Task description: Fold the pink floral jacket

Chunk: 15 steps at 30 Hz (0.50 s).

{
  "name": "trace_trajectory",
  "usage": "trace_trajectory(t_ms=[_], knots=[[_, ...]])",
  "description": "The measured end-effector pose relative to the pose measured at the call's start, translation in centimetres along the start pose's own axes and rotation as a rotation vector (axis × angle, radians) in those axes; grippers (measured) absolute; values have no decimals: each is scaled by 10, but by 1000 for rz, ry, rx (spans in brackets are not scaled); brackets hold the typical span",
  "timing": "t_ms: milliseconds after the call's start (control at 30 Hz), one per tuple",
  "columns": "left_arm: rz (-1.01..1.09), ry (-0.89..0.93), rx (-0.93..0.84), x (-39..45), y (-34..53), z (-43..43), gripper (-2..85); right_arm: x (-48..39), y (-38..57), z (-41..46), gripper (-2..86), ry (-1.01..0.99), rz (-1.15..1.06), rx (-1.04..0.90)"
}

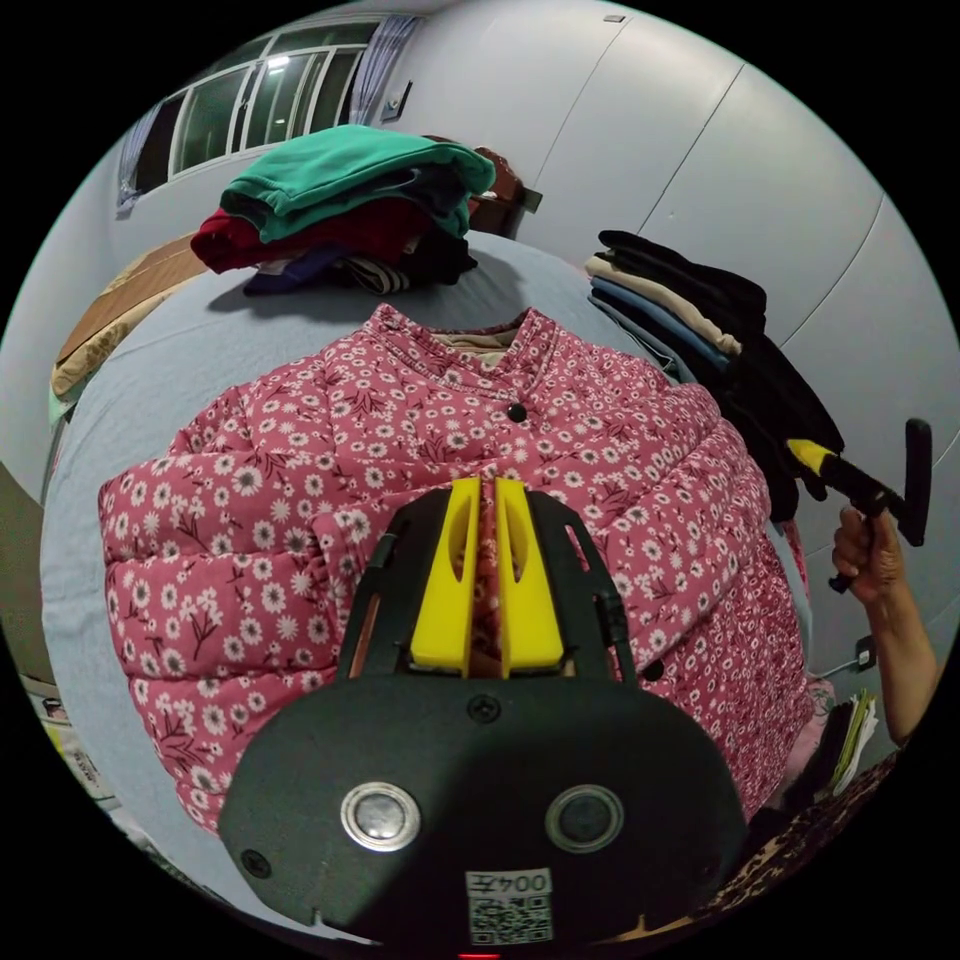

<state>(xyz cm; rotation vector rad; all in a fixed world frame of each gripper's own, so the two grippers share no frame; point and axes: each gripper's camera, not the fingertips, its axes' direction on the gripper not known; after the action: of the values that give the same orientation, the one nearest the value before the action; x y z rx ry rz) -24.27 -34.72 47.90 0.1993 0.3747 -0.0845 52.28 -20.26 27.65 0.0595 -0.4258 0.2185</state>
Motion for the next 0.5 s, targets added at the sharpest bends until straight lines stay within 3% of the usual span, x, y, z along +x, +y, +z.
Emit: trace_trajectory(t_ms=[133, 367, 500], knots=[[-2, 10, 3, -2, 6, -4, 26, -23, -3, 71, 172, 80, -51, -246], [-13, 84, 0, -7, 7, -28, 31, -43, -27, 102, 169, 151, -60, -353], [-27, 76, 176, -21, 26, -101, 34, -51, -42, 111, 169, 155, -55, -423]])
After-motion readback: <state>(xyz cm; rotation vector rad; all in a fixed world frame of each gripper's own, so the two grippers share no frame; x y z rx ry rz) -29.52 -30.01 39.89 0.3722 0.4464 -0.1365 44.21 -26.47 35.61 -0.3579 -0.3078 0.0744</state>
